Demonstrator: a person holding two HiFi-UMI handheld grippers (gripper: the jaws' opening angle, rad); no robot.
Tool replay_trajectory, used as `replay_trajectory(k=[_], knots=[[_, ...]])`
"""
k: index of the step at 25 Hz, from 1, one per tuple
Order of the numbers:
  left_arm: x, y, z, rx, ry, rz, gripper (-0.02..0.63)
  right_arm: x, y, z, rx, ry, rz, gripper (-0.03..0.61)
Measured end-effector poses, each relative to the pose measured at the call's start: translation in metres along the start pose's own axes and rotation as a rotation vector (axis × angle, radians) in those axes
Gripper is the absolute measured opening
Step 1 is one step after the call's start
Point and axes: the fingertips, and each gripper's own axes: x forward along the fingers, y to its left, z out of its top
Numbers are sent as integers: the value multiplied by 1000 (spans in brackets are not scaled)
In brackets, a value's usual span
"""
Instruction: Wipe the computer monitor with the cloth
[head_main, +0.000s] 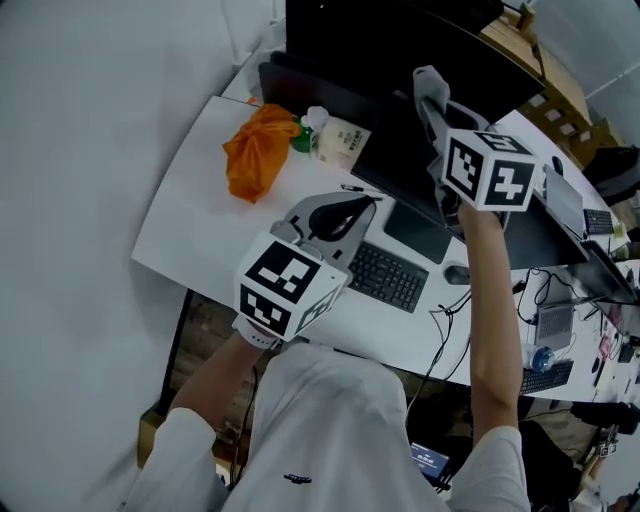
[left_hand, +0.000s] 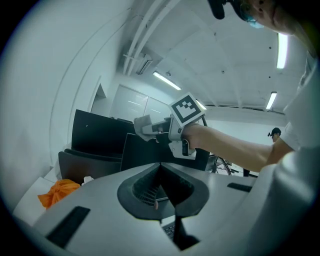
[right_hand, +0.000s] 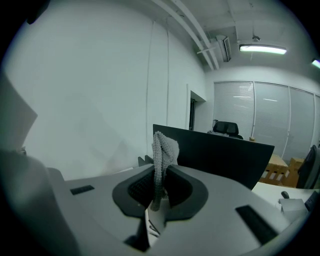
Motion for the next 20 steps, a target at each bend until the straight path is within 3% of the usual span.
replay_trajectory(k=[20], knots=[[20,-46,-1,62,32,-90,18,-75,-61,-37,57,15,-200,32]])
